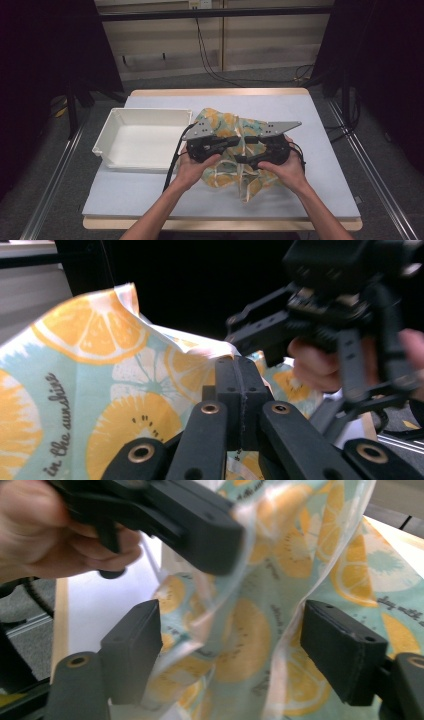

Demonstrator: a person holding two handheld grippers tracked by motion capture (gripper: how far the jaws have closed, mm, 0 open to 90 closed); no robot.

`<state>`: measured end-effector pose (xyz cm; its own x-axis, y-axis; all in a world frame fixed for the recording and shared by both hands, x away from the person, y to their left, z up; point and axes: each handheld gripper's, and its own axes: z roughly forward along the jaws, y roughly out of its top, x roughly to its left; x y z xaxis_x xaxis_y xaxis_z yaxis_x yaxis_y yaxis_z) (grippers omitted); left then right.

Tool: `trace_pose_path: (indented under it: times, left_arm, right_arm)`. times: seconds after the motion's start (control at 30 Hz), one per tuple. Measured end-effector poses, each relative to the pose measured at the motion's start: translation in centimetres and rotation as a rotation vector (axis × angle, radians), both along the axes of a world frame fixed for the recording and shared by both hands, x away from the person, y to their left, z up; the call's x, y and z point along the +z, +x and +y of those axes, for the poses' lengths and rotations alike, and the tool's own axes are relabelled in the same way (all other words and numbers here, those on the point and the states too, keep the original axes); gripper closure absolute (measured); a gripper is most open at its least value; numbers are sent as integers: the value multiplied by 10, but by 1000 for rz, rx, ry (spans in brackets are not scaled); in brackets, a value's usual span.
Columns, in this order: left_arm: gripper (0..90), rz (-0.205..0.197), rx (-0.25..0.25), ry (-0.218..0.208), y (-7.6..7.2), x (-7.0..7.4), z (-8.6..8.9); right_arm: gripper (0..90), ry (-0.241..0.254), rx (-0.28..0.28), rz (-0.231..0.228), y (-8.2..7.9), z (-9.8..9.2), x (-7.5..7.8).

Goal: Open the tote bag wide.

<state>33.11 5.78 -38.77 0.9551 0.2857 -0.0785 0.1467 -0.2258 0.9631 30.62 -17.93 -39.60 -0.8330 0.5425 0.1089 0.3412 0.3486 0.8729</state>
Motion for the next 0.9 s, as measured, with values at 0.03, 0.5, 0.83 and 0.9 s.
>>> trace_pose_path:
  times: [0.03,0.5,0.83,0.9]
  left_arm:
    - [900,-5,-4,-17,0,2,0]
    - [810,12,-3,-40,0,0,18]
    - [685,-12,-45,33,-10,-15,22]
    - [678,-11,-35,44,-5,-21,18]
  right_arm:
    - [250,-1,-12,1,2,0,-1]
    - [883,63,-1,20,18,-14,-5]
    - [900,174,11,13,35,-42,35]
    - [900,184,10,15,42,-45,43]
